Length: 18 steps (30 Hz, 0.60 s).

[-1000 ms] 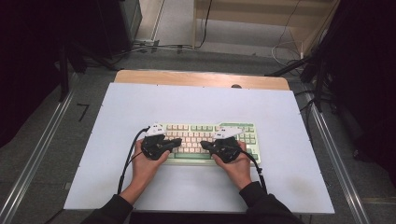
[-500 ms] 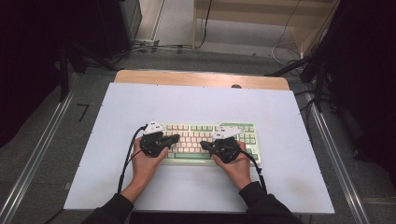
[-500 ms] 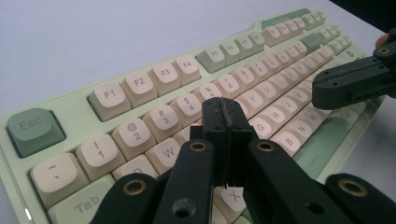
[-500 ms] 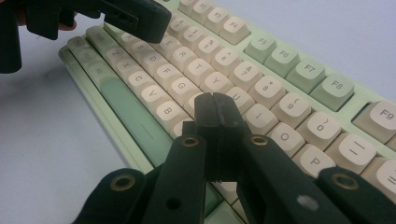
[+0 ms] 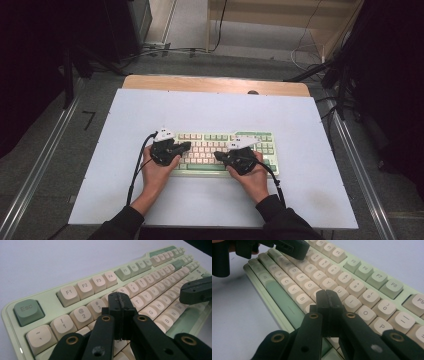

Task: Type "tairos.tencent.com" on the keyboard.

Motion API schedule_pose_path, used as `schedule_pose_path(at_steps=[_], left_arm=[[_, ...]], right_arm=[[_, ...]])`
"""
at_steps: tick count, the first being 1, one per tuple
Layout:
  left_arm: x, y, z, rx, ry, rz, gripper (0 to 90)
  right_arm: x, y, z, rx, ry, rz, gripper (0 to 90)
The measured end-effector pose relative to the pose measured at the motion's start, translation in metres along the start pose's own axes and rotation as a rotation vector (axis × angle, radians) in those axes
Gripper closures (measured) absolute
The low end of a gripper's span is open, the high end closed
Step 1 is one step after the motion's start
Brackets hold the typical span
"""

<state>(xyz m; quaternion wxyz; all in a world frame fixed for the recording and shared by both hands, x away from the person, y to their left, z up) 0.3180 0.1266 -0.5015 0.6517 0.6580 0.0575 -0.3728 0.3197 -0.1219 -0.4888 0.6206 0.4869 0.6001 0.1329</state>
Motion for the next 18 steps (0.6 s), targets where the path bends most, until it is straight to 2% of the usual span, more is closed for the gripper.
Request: schedule_pose_path(at_steps=[18], left_arm=[[0.0022, -0.0007, 0.0025, 0.017, 0.009, -0.011, 90.0]], right_arm=[[0.0007, -0.0002, -0.0006, 0.001, 0.002, -0.001, 87.7]])
Point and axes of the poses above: each handheld gripper's, and its own axes: x roughly forward along the jaws, y roughly out of its top, z roughly to its right, the point moved 1 cm from there along x, roughly forward along the jaws, and after that the axes turned 11 degrees about y, right-handed, at the moved point
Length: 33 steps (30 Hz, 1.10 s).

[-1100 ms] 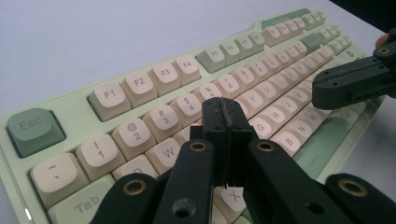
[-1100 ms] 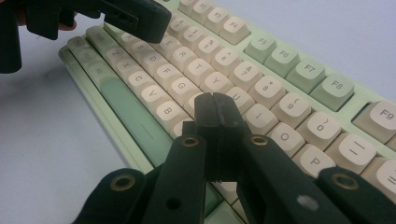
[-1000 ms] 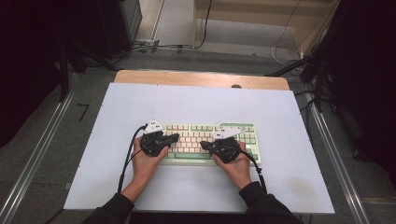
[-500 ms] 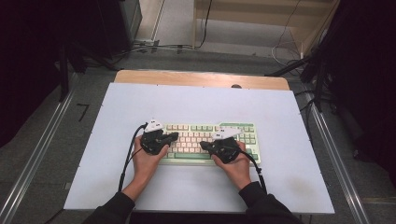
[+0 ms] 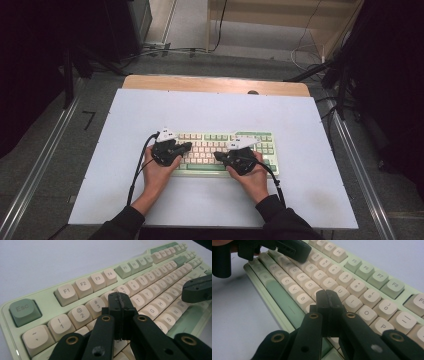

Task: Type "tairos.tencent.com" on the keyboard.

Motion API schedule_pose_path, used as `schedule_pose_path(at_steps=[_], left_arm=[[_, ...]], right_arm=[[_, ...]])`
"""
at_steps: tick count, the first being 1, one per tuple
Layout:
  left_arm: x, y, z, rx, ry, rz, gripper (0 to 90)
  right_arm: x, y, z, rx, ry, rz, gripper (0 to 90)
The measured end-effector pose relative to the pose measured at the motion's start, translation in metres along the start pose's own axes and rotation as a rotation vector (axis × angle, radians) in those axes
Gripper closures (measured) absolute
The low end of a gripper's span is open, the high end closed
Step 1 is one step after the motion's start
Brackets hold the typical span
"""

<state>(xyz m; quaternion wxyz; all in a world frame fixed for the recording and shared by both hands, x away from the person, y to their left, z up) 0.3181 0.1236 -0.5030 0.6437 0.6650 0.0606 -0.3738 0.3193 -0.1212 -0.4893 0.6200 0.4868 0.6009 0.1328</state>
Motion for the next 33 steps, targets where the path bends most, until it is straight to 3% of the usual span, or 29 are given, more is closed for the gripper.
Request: schedule_pose_path(at_steps=[25, 33], left_arm=[[0.0023, -0.0014, 0.0013, 0.017, 0.000, -0.017, 90.0], [-0.0025, 0.0005, 0.0009, 0.006, -0.007, 0.009, 90.0]], right_arm=[[0.0008, -0.0002, 0.0000, 0.000, 0.003, -0.001, 87.7], [0.0003, 0.0000, -0.0003, 0.001, 0.003, 0.001, 87.8]])
Point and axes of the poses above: each handheld gripper's, and its own axes: x roughly forward along the jaws, y roughly out of its top, z roughly to its right, the point moved 1 cm from there along x, roughly forward along the jaws, and after that the axes turned 11 degrees about y, right-handed, at the moved point
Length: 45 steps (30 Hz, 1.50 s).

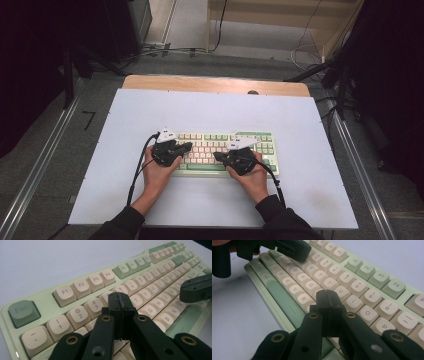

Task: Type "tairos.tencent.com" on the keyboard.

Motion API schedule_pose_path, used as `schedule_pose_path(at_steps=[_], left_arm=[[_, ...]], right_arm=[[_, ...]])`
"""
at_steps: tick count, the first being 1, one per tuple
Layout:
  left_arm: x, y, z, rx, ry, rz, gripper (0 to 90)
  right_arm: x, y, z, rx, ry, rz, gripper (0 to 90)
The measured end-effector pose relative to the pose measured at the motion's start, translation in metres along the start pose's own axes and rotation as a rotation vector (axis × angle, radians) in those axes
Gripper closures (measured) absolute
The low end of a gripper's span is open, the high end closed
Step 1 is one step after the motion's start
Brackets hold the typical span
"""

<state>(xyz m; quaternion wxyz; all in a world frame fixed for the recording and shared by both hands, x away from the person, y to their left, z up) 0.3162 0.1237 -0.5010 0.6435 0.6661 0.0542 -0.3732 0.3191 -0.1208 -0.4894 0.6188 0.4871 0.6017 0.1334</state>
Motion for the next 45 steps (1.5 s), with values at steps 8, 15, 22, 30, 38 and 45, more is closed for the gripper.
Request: schedule_pose_path(at_steps=[8, 15, 22, 30, 38, 45], left_arm=[[-0.006, 0.001, 0.000, -0.012, -0.020, 0.017, 90.0], [-0.008, 0.001, 0.002, -0.001, -0.032, 0.016, 90.0], [-0.008, 0.001, 0.002, -0.001, -0.029, 0.013, 90.0], [-0.008, 0.001, 0.002, -0.002, -0.029, 0.015, 90.0], [-0.008, 0.000, 0.002, -0.001, -0.029, 0.014, 90.0], [-0.008, 0.001, 0.002, -0.003, -0.030, 0.014, 90.0]], right_arm=[[-0.001, 0.001, -0.002, -0.006, 0.004, 0.002, 87.8], [0.000, 0.001, -0.002, -0.009, 0.004, 0.001, 87.8], [0.003, 0.001, -0.004, -0.013, 0.008, -0.002, 87.8], [0.008, 0.001, -0.005, -0.015, 0.014, -0.022, 87.8], [0.012, 0.001, -0.006, -0.019, 0.018, -0.027, 87.8], [0.014, 0.001, -0.006, -0.019, 0.019, -0.029, 87.8]])
Point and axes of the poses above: each handheld gripper's, and its own axes: x roughly forward along the jaws, y roughly out of its top, z roughly to its right, the point moved 1 cm from there along x, roughly forward along the jaws, and after that the axes turned 11 degrees about y, right-handed, at the moved point
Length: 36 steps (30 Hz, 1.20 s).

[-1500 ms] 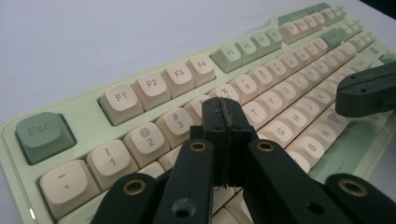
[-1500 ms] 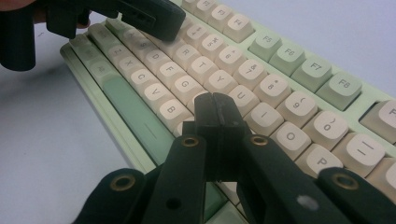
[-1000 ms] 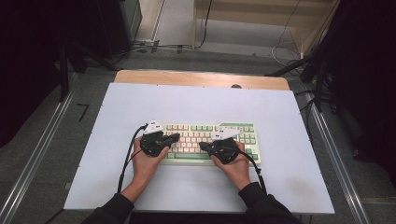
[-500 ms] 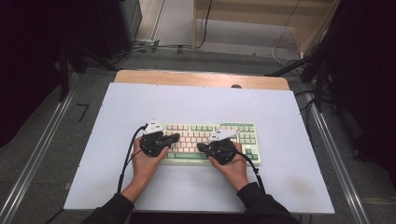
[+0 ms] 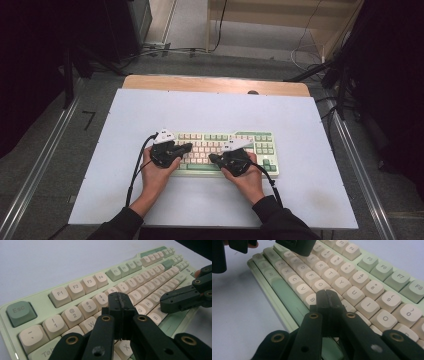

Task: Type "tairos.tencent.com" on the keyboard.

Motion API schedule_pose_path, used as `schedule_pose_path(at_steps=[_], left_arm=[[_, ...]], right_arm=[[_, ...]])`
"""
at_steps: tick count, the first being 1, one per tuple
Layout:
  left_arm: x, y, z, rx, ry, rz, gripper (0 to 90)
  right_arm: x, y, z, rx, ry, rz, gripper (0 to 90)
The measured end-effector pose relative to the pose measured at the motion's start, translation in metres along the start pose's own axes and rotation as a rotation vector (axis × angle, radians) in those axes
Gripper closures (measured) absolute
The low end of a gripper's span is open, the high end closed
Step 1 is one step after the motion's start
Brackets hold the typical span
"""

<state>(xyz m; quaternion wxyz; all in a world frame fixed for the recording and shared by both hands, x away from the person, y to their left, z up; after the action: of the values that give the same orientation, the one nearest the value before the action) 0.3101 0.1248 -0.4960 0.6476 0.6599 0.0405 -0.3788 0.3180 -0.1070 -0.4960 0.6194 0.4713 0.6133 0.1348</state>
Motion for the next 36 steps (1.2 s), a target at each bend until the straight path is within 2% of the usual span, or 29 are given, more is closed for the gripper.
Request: schedule_pose_path(at_steps=[13, 21, 36], left_arm=[[0.001, 0.000, 0.001, -0.002, -0.003, 0.000, 90.0], [0.001, 0.000, 0.002, -0.001, -0.007, -0.002, 90.0], [0.005, 0.001, 0.005, -0.004, -0.014, 0.000, 90.0]], right_arm=[[0.002, 0.000, 0.000, -0.006, 0.001, -0.017, 87.8], [-0.005, 0.002, 0.001, 0.000, -0.001, 0.018, 87.7], [-0.012, 0.002, 0.003, 0.013, -0.013, 0.034, 87.8]])
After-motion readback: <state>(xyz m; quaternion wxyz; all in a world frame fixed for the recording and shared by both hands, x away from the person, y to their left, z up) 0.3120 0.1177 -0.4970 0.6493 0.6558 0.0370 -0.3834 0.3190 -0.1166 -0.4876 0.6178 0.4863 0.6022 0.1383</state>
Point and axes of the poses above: each handheld gripper's, and its own axes: x roughly forward along the jaws, y roughly out of its top, z roughly to its right, the point moved 1 cm from there along x, roughly forward along the jaws, and after that the axes turned 11 degrees about y, right-handed, at the moved point
